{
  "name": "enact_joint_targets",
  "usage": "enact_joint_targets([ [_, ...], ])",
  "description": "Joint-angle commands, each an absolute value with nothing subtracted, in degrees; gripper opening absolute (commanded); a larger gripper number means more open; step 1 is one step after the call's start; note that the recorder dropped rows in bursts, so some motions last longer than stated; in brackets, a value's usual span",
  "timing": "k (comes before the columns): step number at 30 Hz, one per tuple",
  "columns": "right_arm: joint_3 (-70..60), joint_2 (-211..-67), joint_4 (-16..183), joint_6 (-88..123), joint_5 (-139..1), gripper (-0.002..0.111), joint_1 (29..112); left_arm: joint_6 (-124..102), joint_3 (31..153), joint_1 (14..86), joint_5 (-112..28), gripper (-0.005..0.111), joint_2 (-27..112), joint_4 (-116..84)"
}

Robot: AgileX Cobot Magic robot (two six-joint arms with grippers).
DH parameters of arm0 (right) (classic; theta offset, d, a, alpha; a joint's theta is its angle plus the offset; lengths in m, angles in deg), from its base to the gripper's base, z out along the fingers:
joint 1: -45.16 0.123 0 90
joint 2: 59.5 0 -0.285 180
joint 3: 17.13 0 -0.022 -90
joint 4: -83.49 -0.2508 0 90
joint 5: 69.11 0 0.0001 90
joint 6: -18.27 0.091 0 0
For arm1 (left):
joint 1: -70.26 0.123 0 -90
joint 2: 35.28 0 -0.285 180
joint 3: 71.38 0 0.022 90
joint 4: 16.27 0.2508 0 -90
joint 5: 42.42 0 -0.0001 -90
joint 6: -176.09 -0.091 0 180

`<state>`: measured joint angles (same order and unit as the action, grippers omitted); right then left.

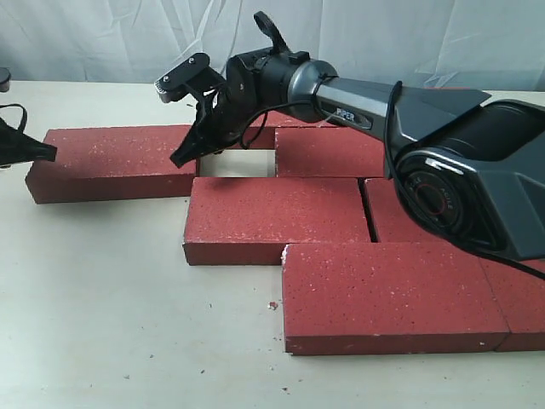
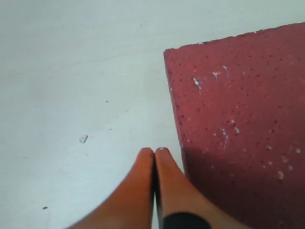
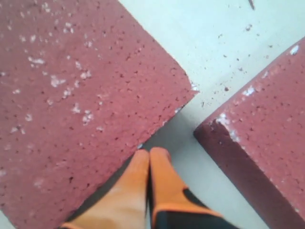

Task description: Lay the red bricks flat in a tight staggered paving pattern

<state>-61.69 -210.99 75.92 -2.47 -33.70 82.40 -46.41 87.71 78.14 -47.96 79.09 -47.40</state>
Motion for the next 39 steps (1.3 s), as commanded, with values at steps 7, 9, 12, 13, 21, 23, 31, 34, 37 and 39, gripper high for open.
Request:
enact_joint_targets([
  [7,-61.87,-209.72,80.06,-2.42,-29.63,-0.001,82.44,-46.32,87.46,79.26,-46.83,0.0,80.16,-48.63],
  [9,-61.87,-208.33,81.51,-2.42,-26.96,-0.001,82.44,-46.32,87.46,79.62,-46.38,0.0,80.16,-48.63],
  [12,-61.87,-205.01,84.94,-0.38,-21.86,-0.001,82.1,-46.32,87.46,80.02,-46.25,0.0,80.16,-48.73],
  [13,-61.87,-204.15,85.06,1.59,-20.71,-0.001,81.43,-46.32,87.46,80.02,-46.25,0.0,80.16,-48.73],
  [21,-44.69,-192.81,85.69,2.34,-23.71,-0.001,77.77,-46.07,87.46,79.99,-42.42,0.0,81.74,-51.21],
  [23,-36.49,-188.49,85.95,2.23,-29.57,-0.001,77.77,-46.07,87.46,79.86,-41.61,0.0,82.46,-51.51],
  [31,-11.16,-172.64,85.87,-2.76,-50.5,-0.001,77.78,-45.93,88.15,79.86,-38.69,0.0,82.59,-55.89],
  [34,-10.63,-172.72,84.8,-2.63,-53.17,-0.001,77.88,-45.93,92.32,79.75,-44.41,0.0,85.41,-55.89],
  [37,-10.63,-173.86,84.92,-2.63,-53.75,-0.001,77.88,-45.93,96.06,79.75,-44.76,0.0,90.05,-57.71],
  [39,-10.63,-173.84,84.79,-2.63,-54.54,-0.001,77.88,-45.93,98.4,79.75,-46.0,0.0,92.33,-60.25],
])
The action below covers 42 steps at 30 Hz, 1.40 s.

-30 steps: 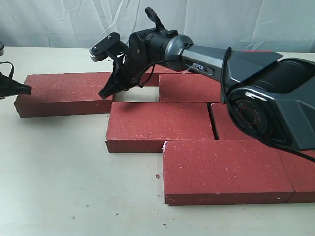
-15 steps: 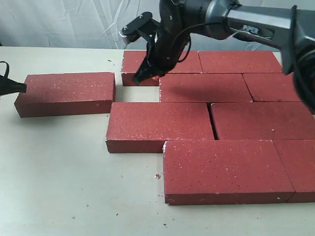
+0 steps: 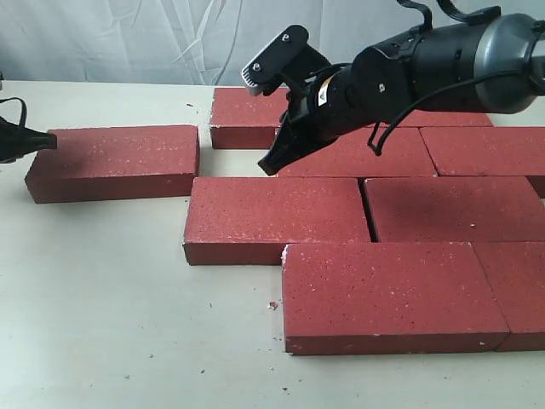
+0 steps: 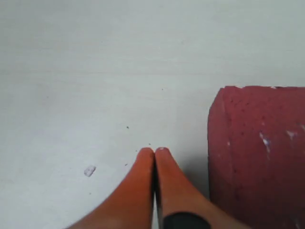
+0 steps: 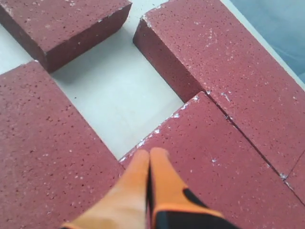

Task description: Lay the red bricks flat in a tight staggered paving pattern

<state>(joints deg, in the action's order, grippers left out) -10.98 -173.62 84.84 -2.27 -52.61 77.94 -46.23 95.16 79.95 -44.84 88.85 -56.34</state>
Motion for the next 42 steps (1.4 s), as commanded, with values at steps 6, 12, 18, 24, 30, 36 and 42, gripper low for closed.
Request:
enact_joint_targets([
  [6,-10.63,-173.84,84.41,-2.63,-55.57,-0.001,77.88,-46.06,101.33,79.07,-53.27,0.0,93.86,-60.74],
  [12,-10.63,-173.84,84.41,-2.53,-55.55,-0.001,77.88,-46.06,101.57,77.13,-52.76,0.0,93.86,-60.87],
  [18,-10.63,-173.84,83.96,-2.64,-55.74,-0.001,77.88,-46.37,101.57,76.97,-51.3,0.0,93.86,-58.6],
  [24,-13.45,-178.27,79.14,-2.27,-62.25,-0.001,77.64,-46.37,101.57,78.61,-52.31,0.0,93.86,-58.37],
  [30,-35.19,-191.5,76.49,-1.54,-41.35,-0.001,77.83,-46.37,101.57,79.02,-52.98,0.0,93.76,-58.0],
  [36,-55.78,-203.86,76.75,2.48,-30.25,-0.001,77.72,-46.37,101.57,79.02,-53.69,0.0,93.76,-57.77],
  [42,-66.84,-212.51,77.07,3.97,-26.35,-0.001,77.72,-46.37,101.57,79.02,-54.25,0.0,93.76,-57.77],
])
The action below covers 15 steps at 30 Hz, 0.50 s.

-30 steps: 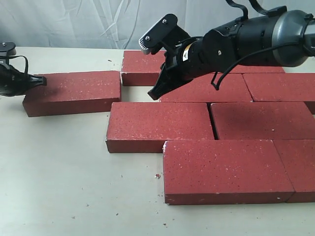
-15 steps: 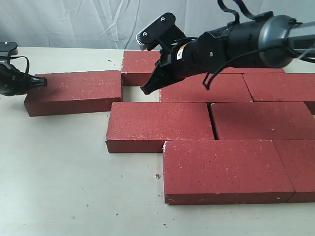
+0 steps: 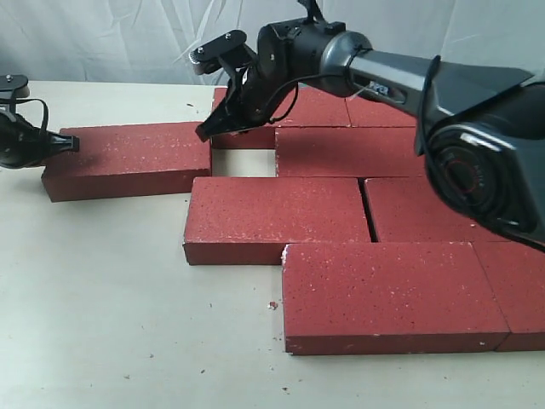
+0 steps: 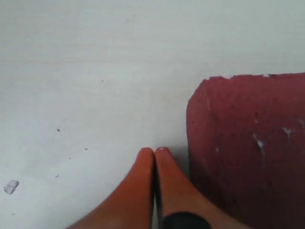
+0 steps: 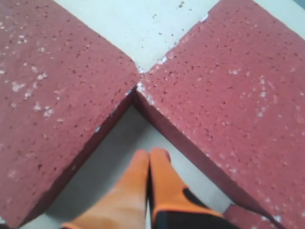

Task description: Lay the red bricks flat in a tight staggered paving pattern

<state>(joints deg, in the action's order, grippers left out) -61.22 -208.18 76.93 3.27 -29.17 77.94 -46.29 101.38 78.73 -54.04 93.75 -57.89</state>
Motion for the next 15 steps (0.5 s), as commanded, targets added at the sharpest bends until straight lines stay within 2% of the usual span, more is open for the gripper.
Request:
enact_joint_targets([
  [1,-67.68,-213.43,76.72,3.97,-26.21,-0.001,77.72,-46.37,101.57,79.02,-54.25,0.0,93.76,-57.77],
  [15,-68.24,-215.71,69.34,0.7,-27.41,-0.001,78.41,-46.37,101.57,79.02,-54.0,0.0,93.76,-57.92],
])
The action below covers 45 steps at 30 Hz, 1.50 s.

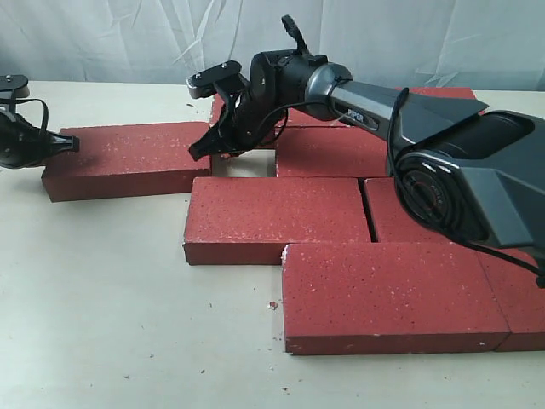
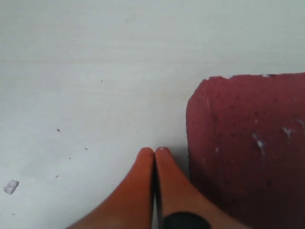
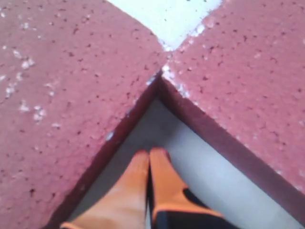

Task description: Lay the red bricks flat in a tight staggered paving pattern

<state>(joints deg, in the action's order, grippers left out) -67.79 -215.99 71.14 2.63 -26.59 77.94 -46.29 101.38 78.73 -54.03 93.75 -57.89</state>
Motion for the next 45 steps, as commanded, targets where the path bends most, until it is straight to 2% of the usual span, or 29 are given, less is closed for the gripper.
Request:
enact_joint_targets([
  [1,-68.24,-215.71,69.34,0.43,-27.41,-0.001,78.56,-46.37,101.57,79.02,-54.0,0.0,93.76,-57.92],
  [33,-68.13,-212.26,75.01,-1.23,-16.26,-0.001,80.57,-46.37,101.57,79.02,-54.94,0.0,93.24,-57.66],
  [41,-68.33,-211.69,89.07,6.1,-17.24,-0.001,80.47,-46.37,101.57,79.02,-52.94,0.0,93.24,-57.54],
  [45,-68.33,-211.59,89.58,6.61,-17.24,-0.001,80.47,-46.37,101.57,78.71,-52.81,0.0,93.24,-58.45],
])
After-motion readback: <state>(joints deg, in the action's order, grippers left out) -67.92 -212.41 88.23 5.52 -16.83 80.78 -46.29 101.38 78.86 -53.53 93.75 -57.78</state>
